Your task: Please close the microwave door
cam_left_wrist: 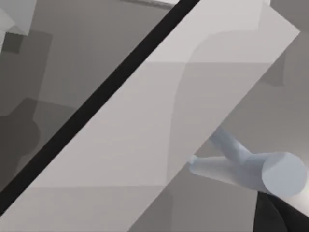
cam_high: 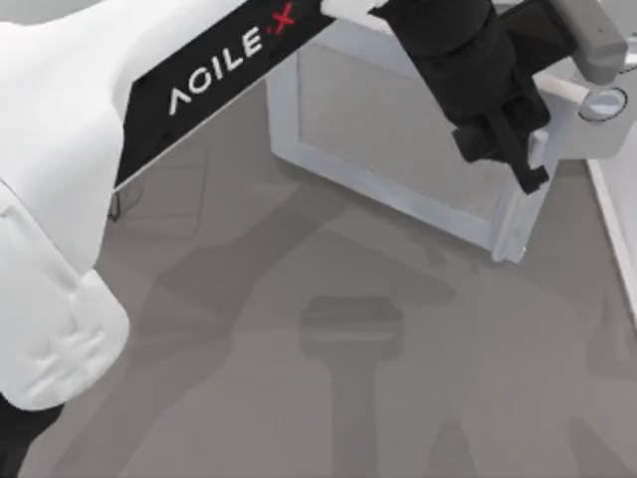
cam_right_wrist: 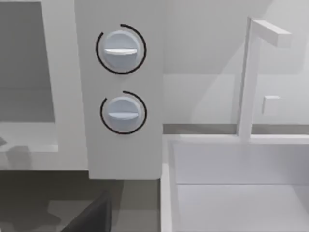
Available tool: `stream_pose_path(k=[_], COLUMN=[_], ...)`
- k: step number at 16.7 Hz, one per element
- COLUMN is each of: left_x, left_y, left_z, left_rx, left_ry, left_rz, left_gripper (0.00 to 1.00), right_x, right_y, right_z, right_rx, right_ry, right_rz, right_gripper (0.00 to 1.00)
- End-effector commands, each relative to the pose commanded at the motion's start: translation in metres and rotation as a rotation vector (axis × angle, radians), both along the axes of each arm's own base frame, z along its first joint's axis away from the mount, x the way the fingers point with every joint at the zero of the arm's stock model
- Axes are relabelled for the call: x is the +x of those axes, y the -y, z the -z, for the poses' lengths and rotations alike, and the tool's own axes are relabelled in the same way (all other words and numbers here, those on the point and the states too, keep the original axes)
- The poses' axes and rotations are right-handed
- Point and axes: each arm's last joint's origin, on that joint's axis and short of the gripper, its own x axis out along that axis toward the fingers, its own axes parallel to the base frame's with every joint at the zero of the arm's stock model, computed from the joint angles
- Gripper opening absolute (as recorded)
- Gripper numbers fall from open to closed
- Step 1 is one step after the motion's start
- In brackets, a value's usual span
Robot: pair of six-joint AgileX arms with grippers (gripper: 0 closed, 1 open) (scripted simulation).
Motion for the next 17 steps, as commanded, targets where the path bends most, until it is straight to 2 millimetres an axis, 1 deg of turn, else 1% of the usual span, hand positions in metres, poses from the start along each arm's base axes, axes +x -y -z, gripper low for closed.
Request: stream_pose_path(k=[2,6,8,12,14,15,17], left_x=[-0.001,0.001,-0.002,-0.006,-0.006,-0.006,-0.004], left_y=[0.004,0.002,0.007,0.02,0.025,0.026,0.026], left_z=[0.002,0.001,0.008,0.029,0.034,0.034,0.025], left_rx=[0.004,0.003,0.02,0.073,0.088,0.087,0.065], left_ry=[-0.003,-0.004,-0.029,-0.103,-0.121,-0.118,-0.086], left_rz=[0.001,-0.003,0.01,0.032,0.032,0.029,0.019], left_gripper=[0.0,0.0,0.0,0.0,0.0,0.0,0.0], right_x=[0.0,0.0,0.0,0.0,0.0,0.0,0.0], right_y=[0.0,0.0,0.0,0.0,0.0,0.0,0.0], right_z=[0.0,0.0,0.0,0.0,0.0,0.0,0.0], right_rx=[0.0,0.0,0.0,0.0,0.0,0.0,0.0], right_ry=[0.0,0.0,0.0,0.0,0.0,0.0,0.0], right_rz=[0.0,0.0,0.0,0.0,0.0,0.0,0.0], right_gripper=[1.0,1.0,1.0,1.0,1.0,1.0,1.0])
